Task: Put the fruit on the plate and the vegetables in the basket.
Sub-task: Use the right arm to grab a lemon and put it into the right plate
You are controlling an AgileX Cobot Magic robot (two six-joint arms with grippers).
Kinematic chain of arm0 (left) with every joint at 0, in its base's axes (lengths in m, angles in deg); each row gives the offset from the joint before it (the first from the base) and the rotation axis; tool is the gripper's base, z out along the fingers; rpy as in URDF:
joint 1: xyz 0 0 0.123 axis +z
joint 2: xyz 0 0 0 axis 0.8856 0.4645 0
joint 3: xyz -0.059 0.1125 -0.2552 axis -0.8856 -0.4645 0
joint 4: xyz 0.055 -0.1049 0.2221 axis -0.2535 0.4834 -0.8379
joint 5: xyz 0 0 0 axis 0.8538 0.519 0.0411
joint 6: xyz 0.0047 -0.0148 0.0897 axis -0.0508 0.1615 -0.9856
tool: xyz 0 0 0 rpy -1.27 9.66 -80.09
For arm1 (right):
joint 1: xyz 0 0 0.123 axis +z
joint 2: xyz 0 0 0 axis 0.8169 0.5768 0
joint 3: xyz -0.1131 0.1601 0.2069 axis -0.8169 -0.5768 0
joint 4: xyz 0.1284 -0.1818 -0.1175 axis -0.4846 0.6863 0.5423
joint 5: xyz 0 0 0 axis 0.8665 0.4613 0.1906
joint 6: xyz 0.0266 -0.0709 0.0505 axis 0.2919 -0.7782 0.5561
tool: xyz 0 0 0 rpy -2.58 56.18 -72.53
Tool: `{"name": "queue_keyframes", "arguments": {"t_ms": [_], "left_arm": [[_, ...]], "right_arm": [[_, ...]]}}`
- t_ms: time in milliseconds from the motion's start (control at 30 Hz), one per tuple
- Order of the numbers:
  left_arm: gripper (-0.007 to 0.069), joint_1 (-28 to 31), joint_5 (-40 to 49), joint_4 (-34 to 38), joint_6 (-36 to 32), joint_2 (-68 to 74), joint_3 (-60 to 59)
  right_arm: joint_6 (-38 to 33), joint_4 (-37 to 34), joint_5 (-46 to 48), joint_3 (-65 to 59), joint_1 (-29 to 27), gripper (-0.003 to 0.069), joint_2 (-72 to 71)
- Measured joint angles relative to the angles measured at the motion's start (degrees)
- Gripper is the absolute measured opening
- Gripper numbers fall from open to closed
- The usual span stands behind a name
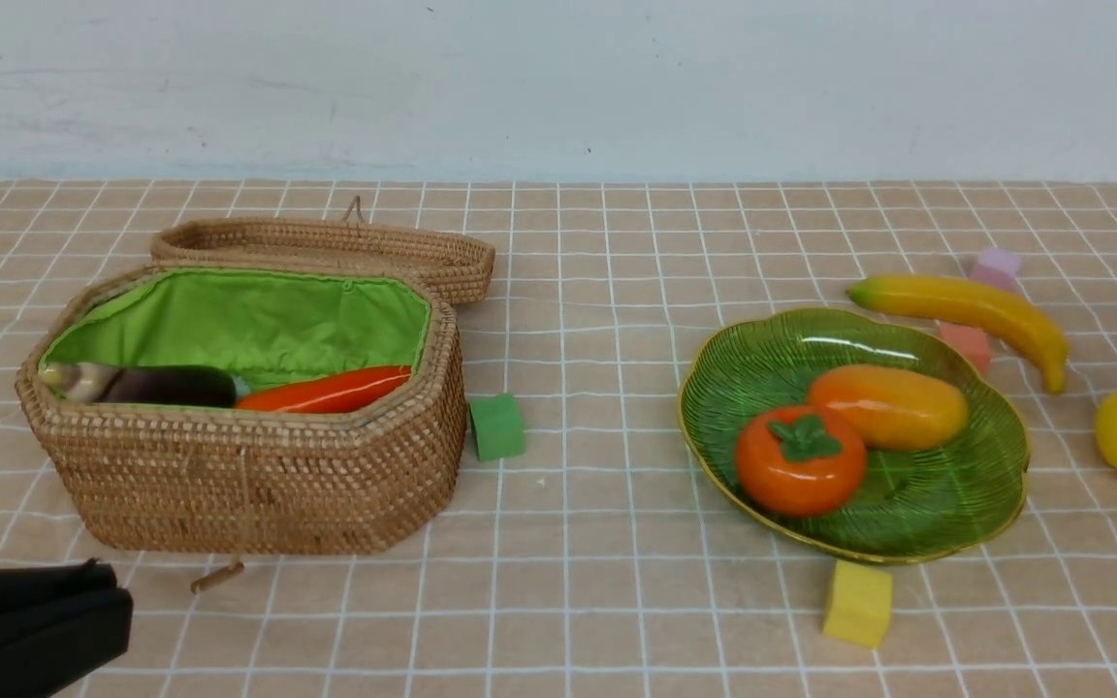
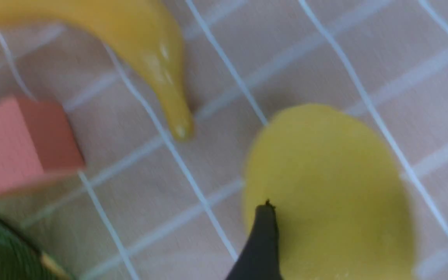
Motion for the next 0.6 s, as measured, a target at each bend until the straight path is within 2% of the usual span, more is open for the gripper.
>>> {"name": "queue_keyframes", "arguments": {"t_ms": [233, 600], "left_arm": [[0.0026, 0.0, 0.2, 0.0, 0.0, 0.1, 0.0], [0.0027, 0.0, 0.2, 0.0, 0.0, 0.6, 0.0]], "right_arm": [[-0.5, 0.4, -4.5, 0.7, 0.0, 0.0626, 4.2], [-7.6, -0.5, -6.7, 0.7, -0.1, 0.0619, 5.6]]}}
